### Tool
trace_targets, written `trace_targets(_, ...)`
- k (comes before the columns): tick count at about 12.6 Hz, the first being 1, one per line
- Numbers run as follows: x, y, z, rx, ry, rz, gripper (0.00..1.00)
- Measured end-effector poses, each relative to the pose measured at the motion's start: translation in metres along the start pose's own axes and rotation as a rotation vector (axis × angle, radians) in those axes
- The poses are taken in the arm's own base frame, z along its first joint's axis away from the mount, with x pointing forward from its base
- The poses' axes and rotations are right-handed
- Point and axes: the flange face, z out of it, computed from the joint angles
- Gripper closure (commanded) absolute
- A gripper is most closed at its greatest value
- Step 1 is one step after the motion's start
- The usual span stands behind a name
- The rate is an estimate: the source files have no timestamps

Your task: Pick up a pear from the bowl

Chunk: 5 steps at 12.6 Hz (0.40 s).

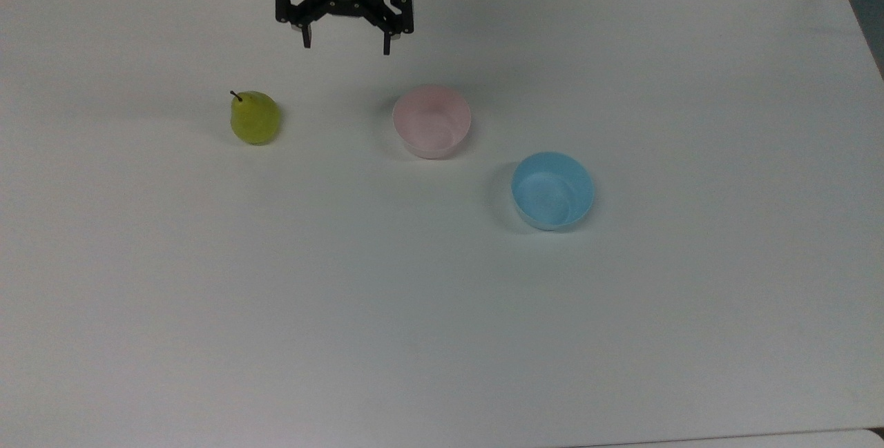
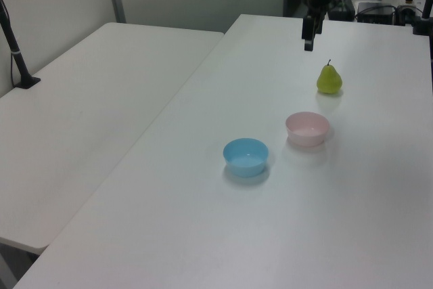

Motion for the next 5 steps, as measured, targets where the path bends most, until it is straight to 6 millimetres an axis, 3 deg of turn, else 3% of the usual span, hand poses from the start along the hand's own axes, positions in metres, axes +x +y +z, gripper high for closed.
trace_targets(5, -0.003, -0.005, -0.056, 0.056, 0.005, 0.012, 0.0)
